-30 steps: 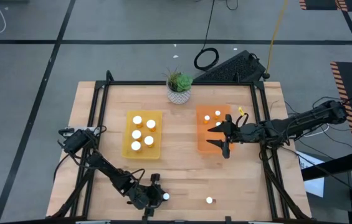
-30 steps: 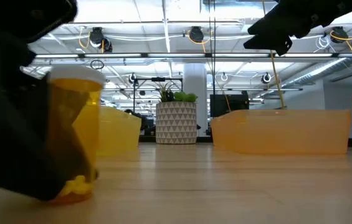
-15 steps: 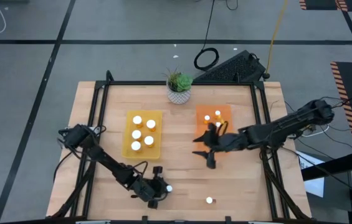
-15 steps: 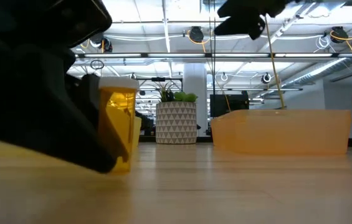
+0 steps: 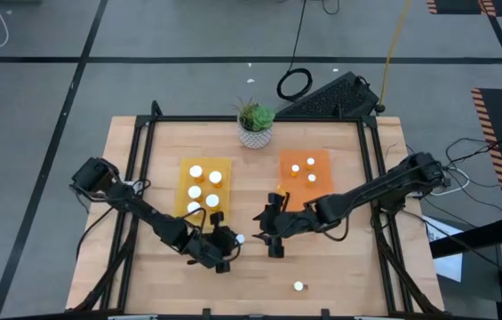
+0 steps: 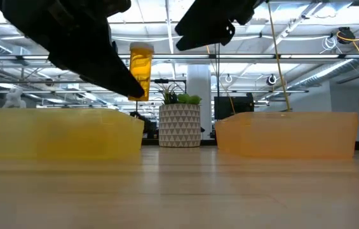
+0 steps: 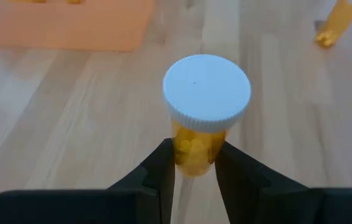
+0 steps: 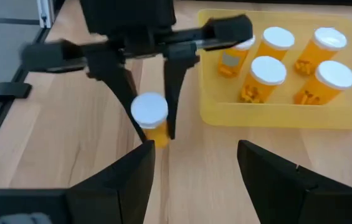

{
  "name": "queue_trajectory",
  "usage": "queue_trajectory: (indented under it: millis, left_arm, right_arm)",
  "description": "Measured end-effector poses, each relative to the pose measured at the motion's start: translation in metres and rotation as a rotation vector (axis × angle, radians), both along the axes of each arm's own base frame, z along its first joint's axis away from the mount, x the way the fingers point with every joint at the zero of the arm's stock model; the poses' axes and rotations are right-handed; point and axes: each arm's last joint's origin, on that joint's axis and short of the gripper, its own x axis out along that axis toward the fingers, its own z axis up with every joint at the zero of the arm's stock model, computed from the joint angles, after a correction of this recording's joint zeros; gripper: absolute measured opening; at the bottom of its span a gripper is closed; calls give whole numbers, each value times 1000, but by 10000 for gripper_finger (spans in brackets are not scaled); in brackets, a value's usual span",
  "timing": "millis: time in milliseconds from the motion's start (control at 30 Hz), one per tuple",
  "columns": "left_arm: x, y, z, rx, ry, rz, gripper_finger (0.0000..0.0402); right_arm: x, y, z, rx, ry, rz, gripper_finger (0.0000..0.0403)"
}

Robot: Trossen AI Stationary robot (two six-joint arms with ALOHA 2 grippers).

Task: Pick and place medicine bottles into bin by pill shape (circle, oval)
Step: Put the small medicine bottle into the orange bin

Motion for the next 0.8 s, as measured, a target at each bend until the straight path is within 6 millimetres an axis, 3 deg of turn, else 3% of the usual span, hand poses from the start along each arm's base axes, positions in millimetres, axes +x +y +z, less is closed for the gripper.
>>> queue_trajectory:
  millis: [500, 800]
  left_arm:
    - [-1, 1, -3, 2, -10, 75, 102]
    - [0, 1, -2, -16, -26, 82, 102]
  right_arm:
    - [29, 6, -17, 98, -106, 96, 242]
    - [34, 4, -23, 82, -115, 99, 230]
